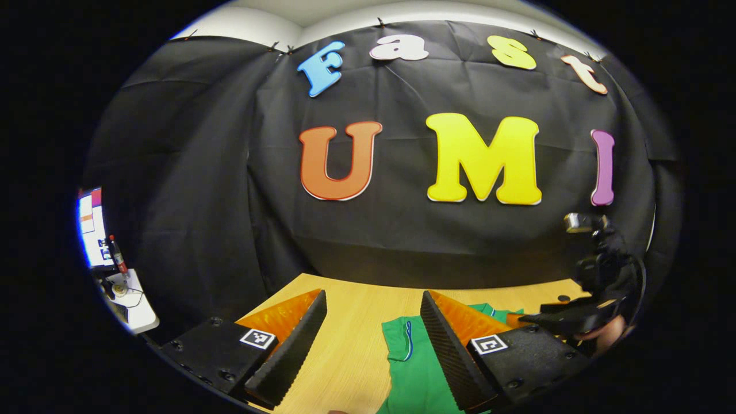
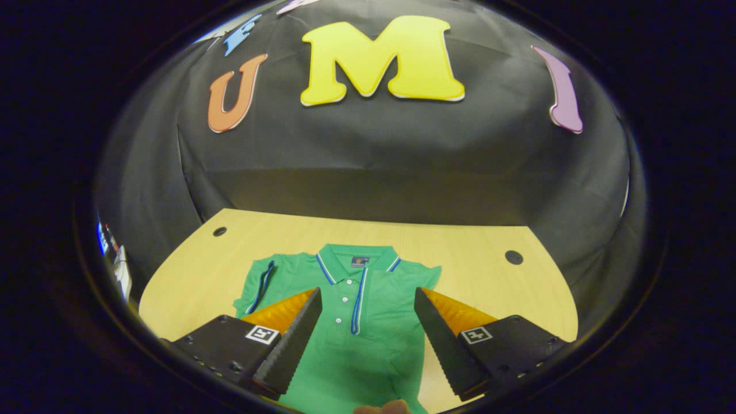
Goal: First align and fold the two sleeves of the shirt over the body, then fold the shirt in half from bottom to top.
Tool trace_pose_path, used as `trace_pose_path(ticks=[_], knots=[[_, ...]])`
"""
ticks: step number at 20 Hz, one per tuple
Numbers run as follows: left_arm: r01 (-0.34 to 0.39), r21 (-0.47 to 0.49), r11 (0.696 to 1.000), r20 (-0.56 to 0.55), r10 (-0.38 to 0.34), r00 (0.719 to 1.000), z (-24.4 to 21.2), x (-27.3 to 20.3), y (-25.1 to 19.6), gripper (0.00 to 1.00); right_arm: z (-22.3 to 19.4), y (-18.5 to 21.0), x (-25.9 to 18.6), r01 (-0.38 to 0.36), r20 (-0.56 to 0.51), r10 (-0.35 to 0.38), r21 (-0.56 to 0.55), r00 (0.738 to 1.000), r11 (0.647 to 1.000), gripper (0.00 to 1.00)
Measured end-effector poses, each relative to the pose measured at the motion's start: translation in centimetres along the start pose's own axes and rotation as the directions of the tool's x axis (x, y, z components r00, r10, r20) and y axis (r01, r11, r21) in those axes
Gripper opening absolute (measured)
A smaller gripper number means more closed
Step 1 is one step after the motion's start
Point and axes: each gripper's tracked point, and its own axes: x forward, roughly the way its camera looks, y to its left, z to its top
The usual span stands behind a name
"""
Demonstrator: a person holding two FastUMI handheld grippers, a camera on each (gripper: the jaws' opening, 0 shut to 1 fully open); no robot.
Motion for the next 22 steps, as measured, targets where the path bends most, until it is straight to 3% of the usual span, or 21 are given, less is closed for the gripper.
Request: trace_pose_path(ticks=[2,5,9,13,18,21,22], knots=[[0.05,0.027,0.998,-0.037,-0.049,0.998,-2.5,2.2,-1.4,1.0,0.4,-1.5,-3.2,0.022,0.03,-0.021,-0.023,0.999,0.999,0.99],[0.111,-0.023,0.994,-0.089,-0.112,0.99,-6.1,6.0,-3.7,1.0,0.7,-3.6,-7.9,0.066,0.077,-0.062,-0.042,0.995,0.997,0.99],[0.112,-0.066,0.992,-0.19,-0.122,0.974,-11.7,11.4,-4.7,1.0,0.6,-6.4,-12.7,0.14,0.115,-0.134,-0.042,0.984,0.989,0.98],[0.116,-0.067,0.991,-0.31,-0.131,0.942,-18.4,15.9,-5.8,1.0,-1.2,-8.0,-14.7,0.182,0.084,-0.18,-0.01,0.98,0.983,0.98],[0.146,0.014,0.989,-0.386,-0.129,0.913,-23.0,19.2,-6.0,1.0,-3.6,-8.6,-15.3,0.206,0.011,-0.206,0.016,0.978,0.978,0.96],[0.17,0.034,0.985,-0.408,-0.141,0.902,-23.7,19.8,-6.0,0.71,-3.9,-8.4,-15.0,0.213,-0.001,-0.213,0.028,0.977,0.977,0.96],[0.169,0.039,0.985,-0.418,-0.138,0.898,-24.0,19.9,-5.8,0.74,-3.8,-8.1,-14.7,0.21,-0.002,-0.21,0.034,0.978,0.977,0.96]])
